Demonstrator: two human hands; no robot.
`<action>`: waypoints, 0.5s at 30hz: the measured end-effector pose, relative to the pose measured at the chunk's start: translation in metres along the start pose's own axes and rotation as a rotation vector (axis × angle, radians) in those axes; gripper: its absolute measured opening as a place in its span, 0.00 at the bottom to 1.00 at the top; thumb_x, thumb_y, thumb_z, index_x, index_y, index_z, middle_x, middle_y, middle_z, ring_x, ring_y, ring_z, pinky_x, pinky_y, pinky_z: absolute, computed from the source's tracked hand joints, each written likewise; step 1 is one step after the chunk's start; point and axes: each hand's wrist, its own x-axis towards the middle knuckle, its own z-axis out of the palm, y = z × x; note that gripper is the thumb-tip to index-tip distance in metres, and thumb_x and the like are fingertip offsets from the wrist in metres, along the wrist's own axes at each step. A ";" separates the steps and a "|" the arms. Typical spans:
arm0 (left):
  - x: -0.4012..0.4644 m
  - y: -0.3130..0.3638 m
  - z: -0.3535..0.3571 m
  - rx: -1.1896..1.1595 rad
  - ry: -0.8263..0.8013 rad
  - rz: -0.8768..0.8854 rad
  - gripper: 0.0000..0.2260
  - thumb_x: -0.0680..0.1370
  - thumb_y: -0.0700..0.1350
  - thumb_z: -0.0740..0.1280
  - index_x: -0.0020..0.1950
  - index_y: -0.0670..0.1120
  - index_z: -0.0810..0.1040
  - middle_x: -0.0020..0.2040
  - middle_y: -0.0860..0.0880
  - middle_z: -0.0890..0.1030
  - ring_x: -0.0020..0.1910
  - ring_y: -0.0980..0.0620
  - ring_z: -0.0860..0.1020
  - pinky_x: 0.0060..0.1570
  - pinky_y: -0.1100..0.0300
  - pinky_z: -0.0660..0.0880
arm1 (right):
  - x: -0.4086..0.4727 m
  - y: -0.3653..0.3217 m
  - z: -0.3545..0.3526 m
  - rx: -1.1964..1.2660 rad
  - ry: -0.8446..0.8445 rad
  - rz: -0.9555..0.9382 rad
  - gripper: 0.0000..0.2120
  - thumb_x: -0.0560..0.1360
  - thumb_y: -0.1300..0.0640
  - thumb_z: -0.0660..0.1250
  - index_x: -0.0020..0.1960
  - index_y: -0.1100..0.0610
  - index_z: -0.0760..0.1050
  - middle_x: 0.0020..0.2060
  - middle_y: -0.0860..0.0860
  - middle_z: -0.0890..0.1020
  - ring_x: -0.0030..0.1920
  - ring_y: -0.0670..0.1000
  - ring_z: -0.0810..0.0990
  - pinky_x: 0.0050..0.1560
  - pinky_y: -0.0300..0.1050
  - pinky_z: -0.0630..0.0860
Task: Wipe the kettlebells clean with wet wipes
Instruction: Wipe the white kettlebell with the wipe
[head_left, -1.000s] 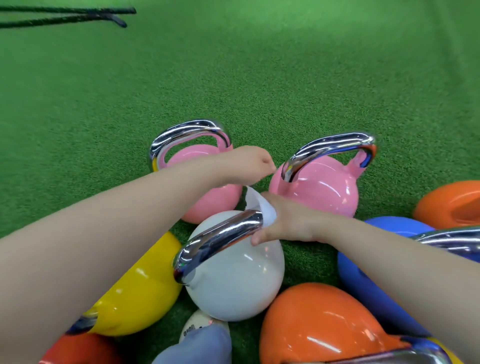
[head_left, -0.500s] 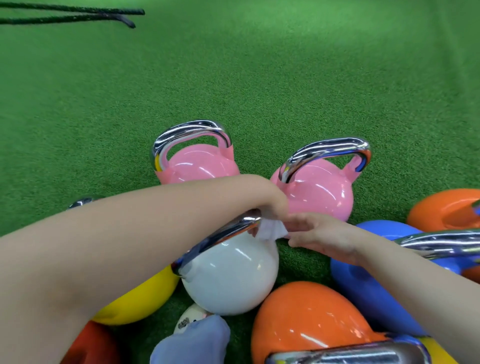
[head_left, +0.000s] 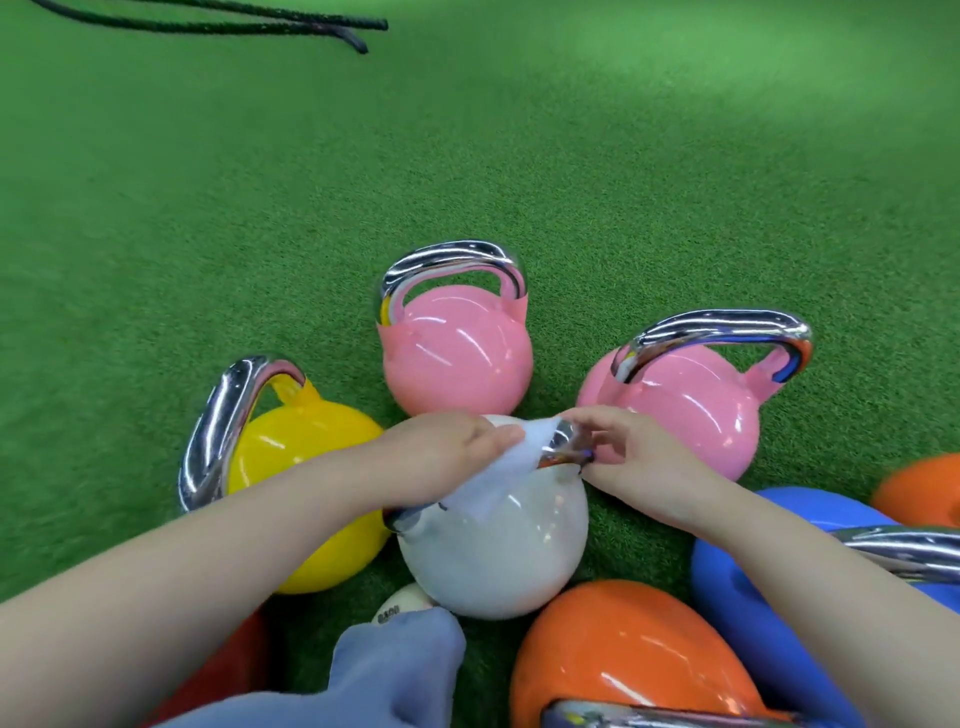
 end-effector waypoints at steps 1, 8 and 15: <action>-0.009 -0.009 0.005 -0.044 0.091 0.019 0.23 0.77 0.61 0.53 0.34 0.46 0.70 0.31 0.52 0.75 0.34 0.53 0.71 0.37 0.57 0.68 | -0.002 -0.001 0.001 -0.017 0.008 -0.012 0.24 0.68 0.73 0.65 0.50 0.43 0.74 0.48 0.47 0.82 0.53 0.50 0.80 0.60 0.43 0.74; -0.025 -0.024 0.026 -0.390 0.378 -0.026 0.20 0.82 0.48 0.53 0.30 0.50 0.68 0.28 0.49 0.76 0.34 0.54 0.69 0.32 0.63 0.64 | -0.016 0.010 0.006 -0.163 0.138 0.225 0.12 0.71 0.64 0.66 0.52 0.55 0.69 0.47 0.50 0.77 0.52 0.53 0.77 0.55 0.48 0.73; 0.031 0.044 0.003 -0.242 -0.194 -0.249 0.17 0.79 0.58 0.56 0.38 0.46 0.68 0.28 0.46 0.70 0.25 0.49 0.68 0.25 0.65 0.66 | -0.030 0.011 0.030 -0.521 -0.255 0.076 0.26 0.73 0.63 0.64 0.69 0.50 0.68 0.71 0.47 0.67 0.71 0.47 0.66 0.66 0.32 0.58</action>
